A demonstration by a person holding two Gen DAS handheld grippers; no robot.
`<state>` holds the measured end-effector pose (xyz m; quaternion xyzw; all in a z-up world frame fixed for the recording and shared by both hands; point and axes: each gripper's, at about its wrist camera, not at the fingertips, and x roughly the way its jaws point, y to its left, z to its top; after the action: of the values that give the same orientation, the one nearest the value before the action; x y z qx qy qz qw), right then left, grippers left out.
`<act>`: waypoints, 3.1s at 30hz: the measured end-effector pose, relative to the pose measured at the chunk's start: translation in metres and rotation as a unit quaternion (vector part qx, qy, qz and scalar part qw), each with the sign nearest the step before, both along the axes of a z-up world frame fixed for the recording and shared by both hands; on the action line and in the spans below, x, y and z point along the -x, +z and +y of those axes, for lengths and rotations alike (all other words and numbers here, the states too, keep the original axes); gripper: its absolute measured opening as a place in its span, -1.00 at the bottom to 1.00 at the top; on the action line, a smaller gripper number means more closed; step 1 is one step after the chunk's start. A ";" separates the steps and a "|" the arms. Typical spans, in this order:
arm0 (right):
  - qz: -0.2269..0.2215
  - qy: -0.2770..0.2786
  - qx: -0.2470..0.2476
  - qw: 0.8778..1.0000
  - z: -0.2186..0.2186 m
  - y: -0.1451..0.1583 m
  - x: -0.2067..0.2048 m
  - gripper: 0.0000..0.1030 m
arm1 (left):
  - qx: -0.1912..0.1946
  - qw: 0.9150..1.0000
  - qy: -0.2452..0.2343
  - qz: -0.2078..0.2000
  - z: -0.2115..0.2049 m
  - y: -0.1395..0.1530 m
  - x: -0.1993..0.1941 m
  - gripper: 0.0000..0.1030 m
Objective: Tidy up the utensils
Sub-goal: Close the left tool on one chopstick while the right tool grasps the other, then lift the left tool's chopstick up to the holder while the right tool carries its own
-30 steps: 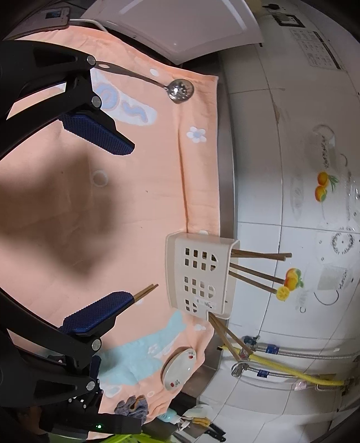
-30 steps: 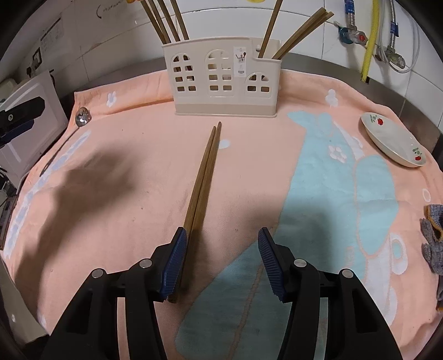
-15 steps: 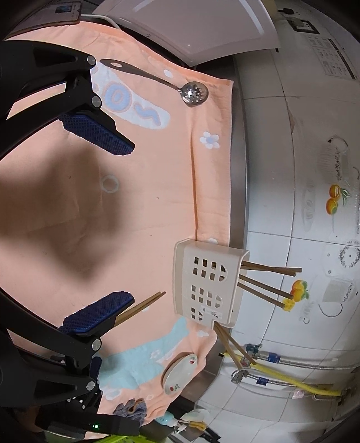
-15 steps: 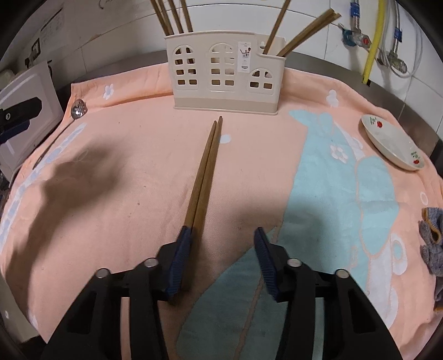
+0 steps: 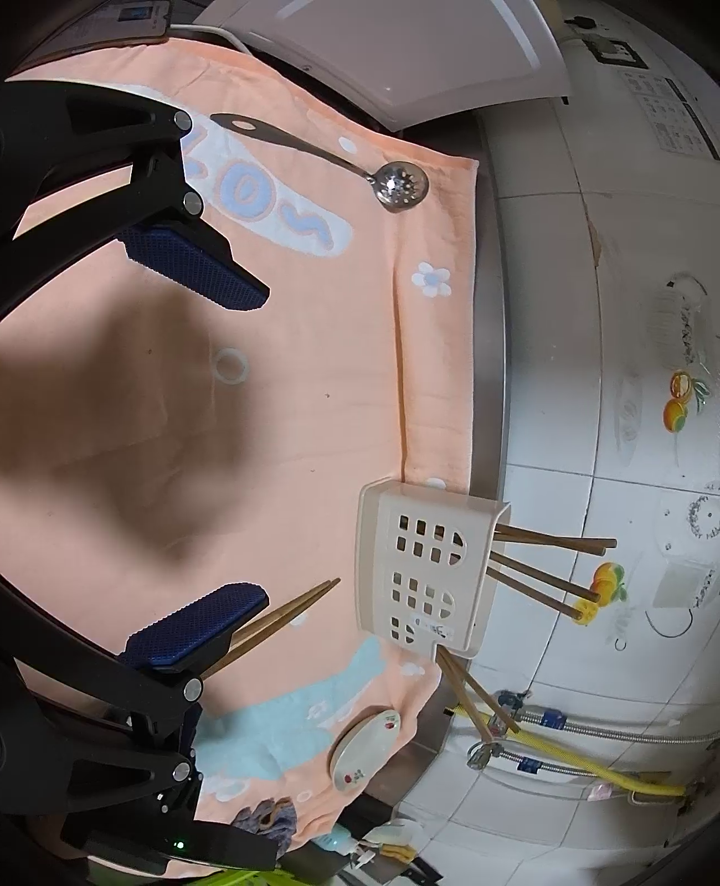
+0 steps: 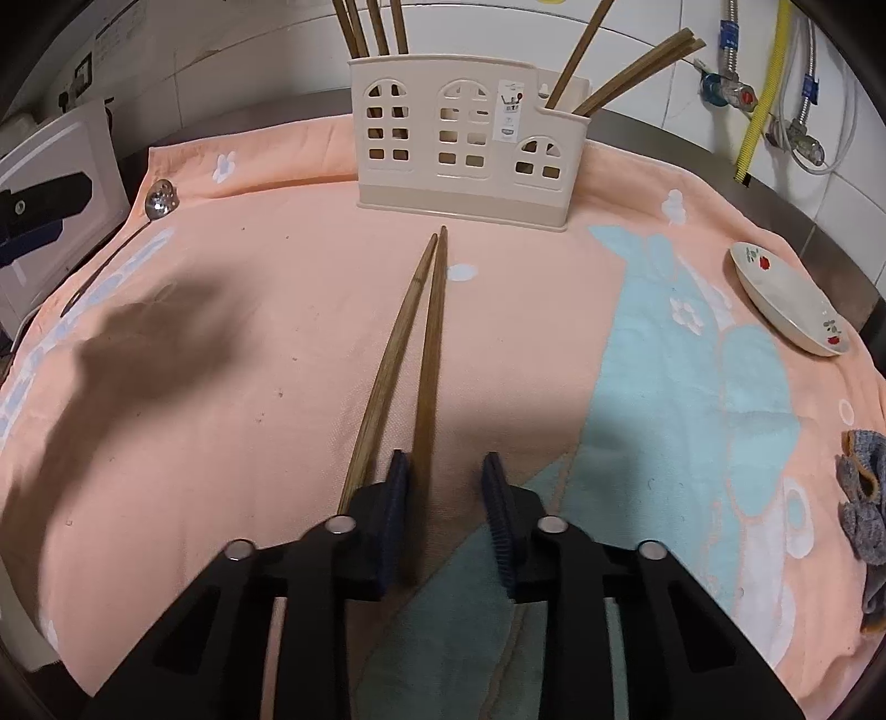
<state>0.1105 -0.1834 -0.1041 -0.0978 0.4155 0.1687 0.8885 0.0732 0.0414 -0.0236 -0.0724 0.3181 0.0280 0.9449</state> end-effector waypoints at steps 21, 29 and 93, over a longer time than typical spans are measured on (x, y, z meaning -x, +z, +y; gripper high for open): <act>-0.034 -0.009 -0.049 0.998 -0.044 0.029 0.018 -0.86 | 0.002 0.993 -0.105 0.050 -0.092 -0.042 0.004 0.87; -0.044 -0.011 -0.060 0.997 -0.065 0.038 0.022 -0.86 | 0.032 0.985 -0.155 0.071 -0.131 -0.056 0.003 0.24; -0.145 0.062 -0.108 0.981 -0.063 0.221 -0.049 -0.87 | -0.034 0.986 -0.159 -0.045 -0.093 0.086 -0.083 -0.89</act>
<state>0.1599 -0.2463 0.1167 -0.0501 0.2543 0.2518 0.9324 0.1565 -0.0511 0.0621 0.0098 0.2813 -0.1149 0.9527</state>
